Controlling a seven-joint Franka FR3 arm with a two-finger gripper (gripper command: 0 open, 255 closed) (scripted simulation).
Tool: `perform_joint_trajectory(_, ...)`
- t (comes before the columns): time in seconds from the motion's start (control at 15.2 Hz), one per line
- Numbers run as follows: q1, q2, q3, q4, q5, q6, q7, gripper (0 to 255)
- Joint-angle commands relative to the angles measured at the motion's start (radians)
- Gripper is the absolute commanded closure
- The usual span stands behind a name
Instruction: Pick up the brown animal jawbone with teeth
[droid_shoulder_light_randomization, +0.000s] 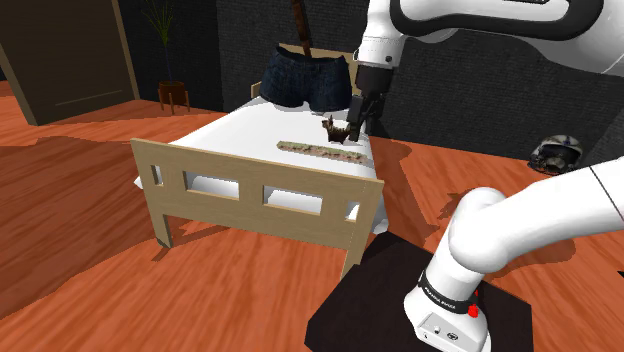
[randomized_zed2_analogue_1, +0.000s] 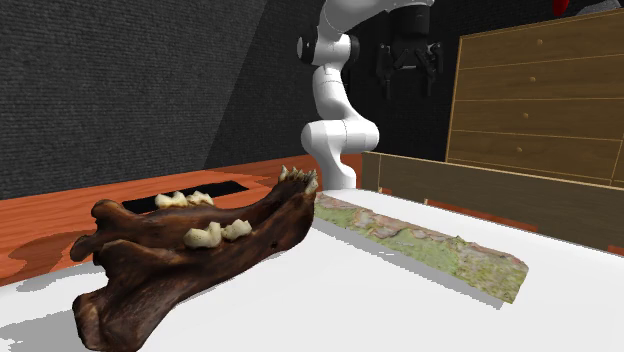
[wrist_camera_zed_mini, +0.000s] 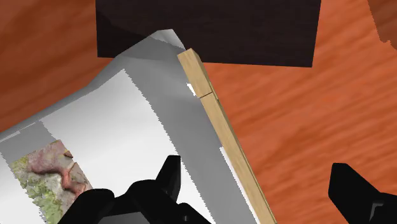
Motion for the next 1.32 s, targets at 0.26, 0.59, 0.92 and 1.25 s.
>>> perform_joint_trajectory(0.26,-0.037,0.139,-0.028,0.068,-0.021,0.055,0.014,0)
perform_joint_trajectory(0.59,-0.079,0.313,-0.065,0.173,-0.040,0.104,0.033,0)
perform_joint_trajectory(0.92,-0.116,0.486,-0.105,0.301,-0.049,0.131,0.051,0)
perform_joint_trajectory(1.25,-0.152,0.660,-0.147,0.451,-0.046,0.135,0.066,0)
